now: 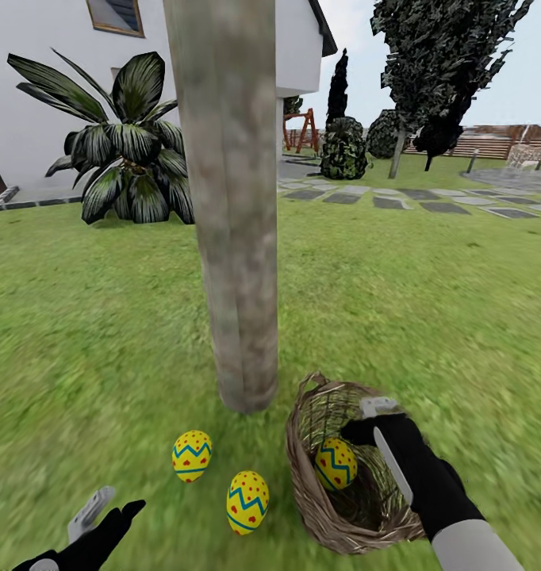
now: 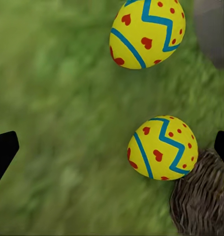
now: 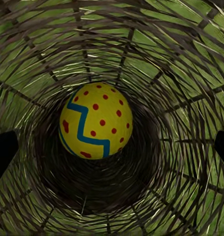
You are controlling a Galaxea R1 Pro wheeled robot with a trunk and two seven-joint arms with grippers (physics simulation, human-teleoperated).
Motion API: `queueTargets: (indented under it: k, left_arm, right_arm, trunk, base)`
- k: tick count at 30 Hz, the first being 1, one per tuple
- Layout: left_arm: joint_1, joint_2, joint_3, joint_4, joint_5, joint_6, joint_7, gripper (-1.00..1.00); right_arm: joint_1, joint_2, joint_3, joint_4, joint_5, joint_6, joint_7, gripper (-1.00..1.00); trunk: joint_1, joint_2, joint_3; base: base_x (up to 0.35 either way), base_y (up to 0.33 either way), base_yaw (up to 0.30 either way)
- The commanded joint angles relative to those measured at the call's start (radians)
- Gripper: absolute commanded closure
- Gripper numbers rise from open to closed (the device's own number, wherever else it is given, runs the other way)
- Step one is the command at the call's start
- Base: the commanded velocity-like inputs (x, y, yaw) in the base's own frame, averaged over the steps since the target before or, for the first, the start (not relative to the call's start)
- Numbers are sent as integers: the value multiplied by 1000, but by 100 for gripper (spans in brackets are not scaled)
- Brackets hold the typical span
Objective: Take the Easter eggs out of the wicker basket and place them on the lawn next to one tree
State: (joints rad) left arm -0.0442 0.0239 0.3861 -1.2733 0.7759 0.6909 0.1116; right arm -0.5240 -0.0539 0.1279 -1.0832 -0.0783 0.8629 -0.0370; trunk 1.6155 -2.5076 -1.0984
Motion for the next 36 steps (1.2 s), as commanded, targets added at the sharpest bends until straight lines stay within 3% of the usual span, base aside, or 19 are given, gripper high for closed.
queueTargets:
  k: [1,7,22,25,26,28,30,36]
  left_arm:
    - [0,1,1,-3,14,0,7,-100]
    - [0,0,2,-4,15,-9,15,-100]
    - [0,7,3,11,15,-13,13,-100]
    - [0,6,3,11,13,-13,19,-100]
    - [0,5,3,11,12,-13,20,-100]
    - [0,4,3,11,12,-13,21,-100]
    - [0,3,3,11,11,-13,23,-100]
    - [0,2,2,11,11,-13,23,-100]
  right_arm:
    - [-1,6,1,8,-7,3,-6,-100]
    - [-12,37,-1,76,-9,-6,-10,-100]
    - [-28,52,-11,119,-23,-55,-35,-100]
    - [-28,71,-13,122,-36,-56,-54,-100]
    - [-28,93,-20,123,-42,-56,-77,-100]
    - [-28,110,-36,124,-46,-57,-107,-100]
    - [-28,130,-89,126,-51,-80,-157,-100]
    - [-35,151,-132,146,-71,-185,-189,-100]
  trunk:
    - [0,-1,-5]
    - [3,-2,-28]
    - [10,-6,-86]
    - [11,-6,-98]
    - [11,-6,-101]
    - [12,-7,-109]
    - [13,-7,-117]
    - [16,-9,-140]
  base:
    - [0,0,0]
    - [0,0,0]
    - [0,0,-20]
    - [0,0,-4]
    - [0,0,-2]
    - [0,0,-2]
    - [0,0,0]
    - [0,0,0]
